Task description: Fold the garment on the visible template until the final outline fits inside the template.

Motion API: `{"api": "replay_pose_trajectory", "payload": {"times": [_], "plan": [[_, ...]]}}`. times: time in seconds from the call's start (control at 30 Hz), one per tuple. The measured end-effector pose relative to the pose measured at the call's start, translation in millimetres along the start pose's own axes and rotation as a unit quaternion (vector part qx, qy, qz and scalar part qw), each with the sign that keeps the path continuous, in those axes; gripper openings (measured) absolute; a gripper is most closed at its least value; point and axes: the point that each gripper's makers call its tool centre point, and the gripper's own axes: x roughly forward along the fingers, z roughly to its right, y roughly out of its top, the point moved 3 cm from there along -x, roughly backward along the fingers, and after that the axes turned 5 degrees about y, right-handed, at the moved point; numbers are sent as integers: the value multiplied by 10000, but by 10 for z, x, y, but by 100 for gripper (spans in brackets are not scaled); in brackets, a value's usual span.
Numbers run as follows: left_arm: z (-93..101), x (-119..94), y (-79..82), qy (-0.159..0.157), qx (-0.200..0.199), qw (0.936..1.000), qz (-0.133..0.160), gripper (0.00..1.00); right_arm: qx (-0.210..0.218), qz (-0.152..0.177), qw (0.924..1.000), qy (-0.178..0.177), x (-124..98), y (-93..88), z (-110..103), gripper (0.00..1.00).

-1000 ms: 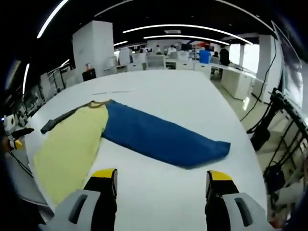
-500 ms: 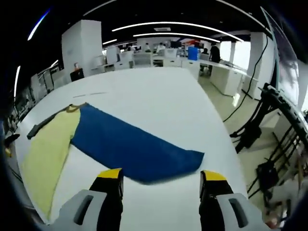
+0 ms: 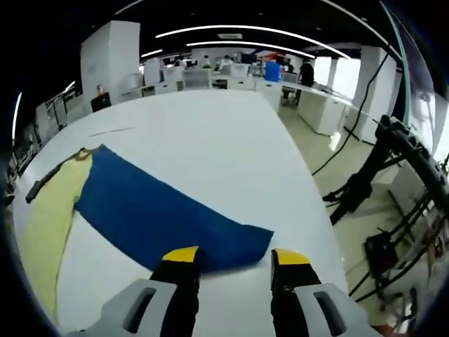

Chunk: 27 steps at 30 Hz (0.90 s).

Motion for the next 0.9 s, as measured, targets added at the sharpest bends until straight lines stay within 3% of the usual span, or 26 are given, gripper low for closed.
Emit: {"api": "replay_pose_trajectory", "payload": {"times": [0.2,0.33,0.9], "plan": [[23,1,5,-11,23,10000,-16,92,125,-37,9999,30,71,-16,46,33],[2,17,-2,37,38,10000,-69,93,424,-3,9991,68,79,-25,64,26],[-45,13,-24,88,20,9999,-87,91,620,26,9981,46,23,29,-27,0]]}}
